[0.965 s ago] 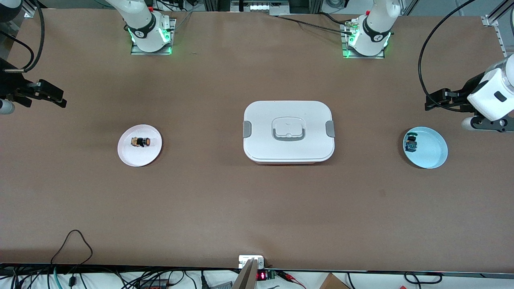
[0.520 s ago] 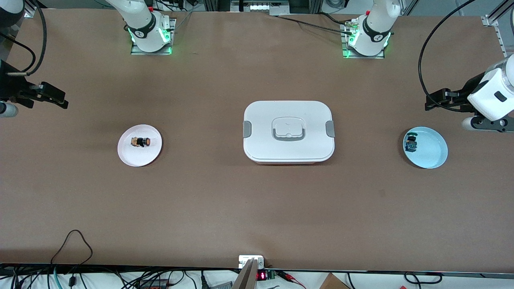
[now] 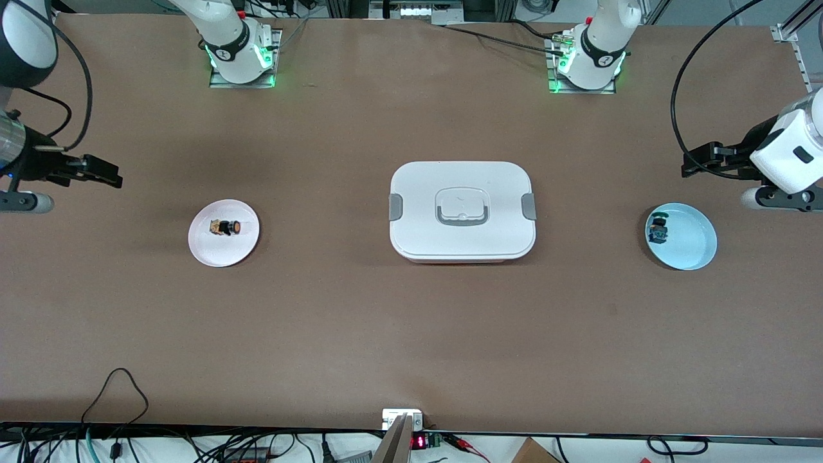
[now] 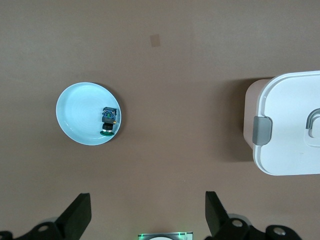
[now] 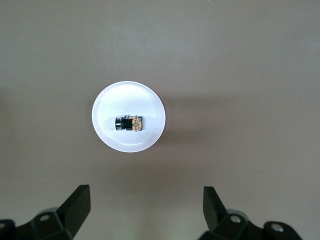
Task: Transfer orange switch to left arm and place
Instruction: 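Move the right gripper toward the white plate with the orange switch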
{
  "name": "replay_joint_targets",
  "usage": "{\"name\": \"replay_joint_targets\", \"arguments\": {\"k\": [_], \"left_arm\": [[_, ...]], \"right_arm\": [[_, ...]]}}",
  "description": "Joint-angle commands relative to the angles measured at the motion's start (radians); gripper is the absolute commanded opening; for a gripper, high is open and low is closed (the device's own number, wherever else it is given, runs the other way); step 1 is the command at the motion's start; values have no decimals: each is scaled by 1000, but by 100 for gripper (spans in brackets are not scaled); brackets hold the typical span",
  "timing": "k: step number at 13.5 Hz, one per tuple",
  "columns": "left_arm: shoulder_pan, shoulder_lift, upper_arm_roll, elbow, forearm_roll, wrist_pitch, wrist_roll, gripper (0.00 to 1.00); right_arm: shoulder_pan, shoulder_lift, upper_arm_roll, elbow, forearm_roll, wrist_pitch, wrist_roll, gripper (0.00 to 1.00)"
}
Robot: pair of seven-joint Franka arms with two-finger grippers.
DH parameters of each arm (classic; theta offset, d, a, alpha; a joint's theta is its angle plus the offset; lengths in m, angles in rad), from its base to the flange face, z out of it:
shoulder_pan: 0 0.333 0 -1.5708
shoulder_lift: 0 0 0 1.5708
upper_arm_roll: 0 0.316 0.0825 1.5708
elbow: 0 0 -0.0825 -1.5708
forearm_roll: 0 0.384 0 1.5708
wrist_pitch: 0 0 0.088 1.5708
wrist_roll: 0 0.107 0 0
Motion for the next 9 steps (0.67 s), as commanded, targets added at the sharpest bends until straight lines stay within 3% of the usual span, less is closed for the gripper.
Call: {"name": "replay_joint_targets", "arguments": {"k": [1,9], "left_arm": [[-3,12,2,30,-6,-18,3,100],[-11,14,4,62,-4,-17,2,100]], "right_arm": [[4,53,5,13,-8,17,12,100],[10,166,5,-47,-11,160,12,100]]}}
